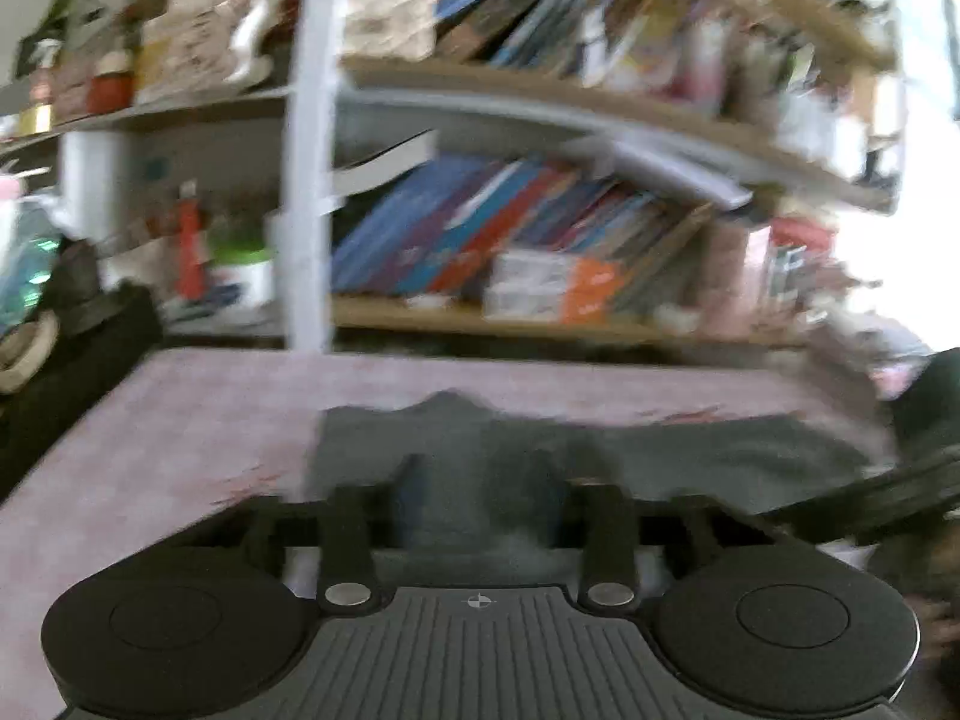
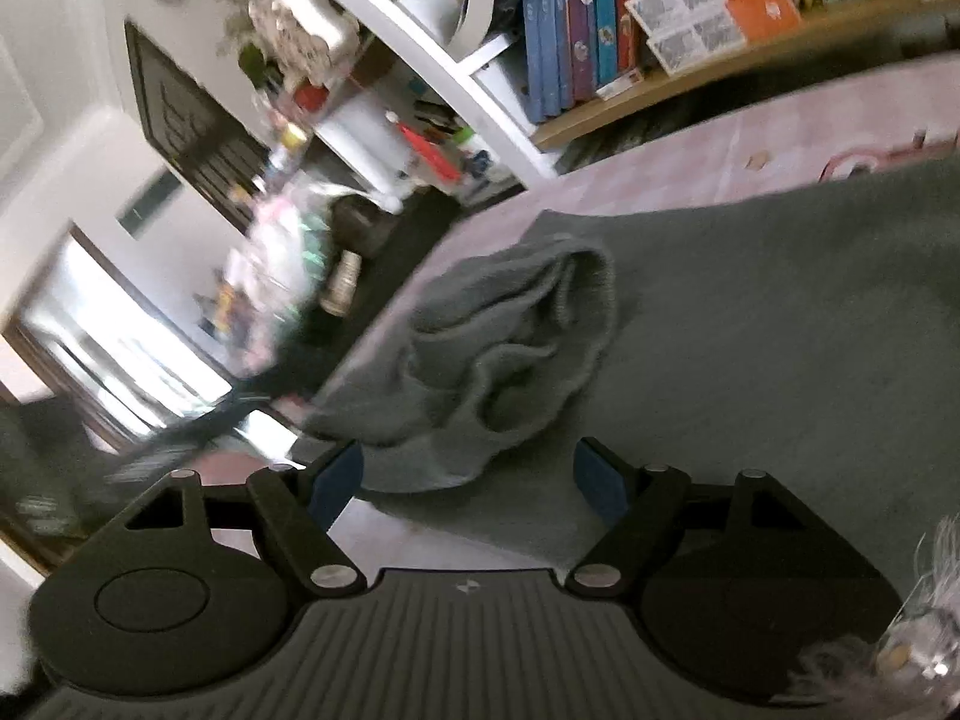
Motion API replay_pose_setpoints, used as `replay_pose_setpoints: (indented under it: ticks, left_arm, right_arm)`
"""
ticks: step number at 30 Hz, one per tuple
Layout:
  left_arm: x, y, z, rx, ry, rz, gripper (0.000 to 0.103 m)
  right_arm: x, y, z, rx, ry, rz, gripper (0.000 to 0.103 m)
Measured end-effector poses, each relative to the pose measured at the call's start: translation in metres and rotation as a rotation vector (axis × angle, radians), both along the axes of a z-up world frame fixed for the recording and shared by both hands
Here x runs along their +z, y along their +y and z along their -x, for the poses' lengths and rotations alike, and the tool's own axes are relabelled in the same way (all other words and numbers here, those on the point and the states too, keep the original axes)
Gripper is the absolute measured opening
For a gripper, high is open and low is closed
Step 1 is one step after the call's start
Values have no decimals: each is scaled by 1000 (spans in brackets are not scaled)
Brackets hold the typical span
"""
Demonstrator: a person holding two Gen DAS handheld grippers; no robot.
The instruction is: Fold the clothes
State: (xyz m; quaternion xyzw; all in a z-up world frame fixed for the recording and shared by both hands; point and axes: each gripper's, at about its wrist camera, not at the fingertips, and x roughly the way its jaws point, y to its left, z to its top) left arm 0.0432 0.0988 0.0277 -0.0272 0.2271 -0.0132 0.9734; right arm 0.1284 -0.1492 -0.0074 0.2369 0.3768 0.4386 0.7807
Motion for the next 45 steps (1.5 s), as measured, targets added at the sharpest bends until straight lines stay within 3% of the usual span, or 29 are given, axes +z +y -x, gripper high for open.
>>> replay_pose_setpoints:
  ticks: [2,3,6,9,13,16,19,20,21,22,23,24,26,29,30,31,33,35,37,40,42,45]
  left_arm:
    - [-18,1,-9,-8,65,25,17]
    - [-27,-4,-11,-26,97,8,17]
    - [-31,-21,-4,-52,93,-95,18]
    - [-19,-19,9,-120,59,-41,21]
    - [-13,-7,17,-101,2,-13,22]
    - [-23,1,5,-78,45,30,22]
    - [-34,-4,0,-84,57,-1,21]
    - [-33,-5,0,-86,57,-6,21]
    - [-33,-6,1,-87,57,-9,21]
    - [-32,-5,1,-89,57,-3,22]
    - [-31,-2,1,-89,56,7,22]
    - [-30,0,2,-87,49,17,22]
    - [-28,6,5,-86,36,41,22]
    - [-28,10,3,-83,44,59,22]
    - [-29,10,2,-83,47,57,22]
    - [-28,9,2,-87,45,54,22]
    - [-26,8,4,-88,39,37,22]
    - [-23,6,8,-77,30,7,23]
    - [-17,8,12,-59,2,-2,23]
    - [-7,6,16,-58,-46,-6,23]
    - [-6,1,12,-73,-54,-15,22]
    - [-8,-8,3,-97,-45,-25,22]
  right_arm:
    - [0,1,-3,-12,25,-15,77]
    - [0,1,-4,-18,37,-22,77]
    - [-1,2,-9,-36,74,-44,77]
    - [-1,4,-13,-54,111,-66,77]
    - [-2,5,-19,-79,160,-95,77]
    - [-2,9,-24,-101,198,-111,77]
    - [-1,27,-36,-138,234,-88,75]
    - [-1,34,-39,-152,238,-67,68]
    - [-1,40,-40,-165,225,-35,48]
    - [0,46,-40,-173,200,0,36]
    - [4,50,-37,-179,146,20,27]
    - [10,50,-28,-172,57,14,24]
    - [23,48,-10,-134,-95,-16,24]
    - [14,46,-16,-172,-28,67,26]
    - [10,46,-19,-189,6,101,32]
    - [5,42,-22,-203,32,109,39]
    - [-5,29,-27,-229,71,78,42]
    - [0,20,-24,-279,26,102,43]
    - [14,16,-14,-347,-96,150,46]
    - [34,19,4,-380,-304,172,39]
    - [45,26,13,-373,-420,184,21]
    - [45,56,10,-260,-463,232,7]
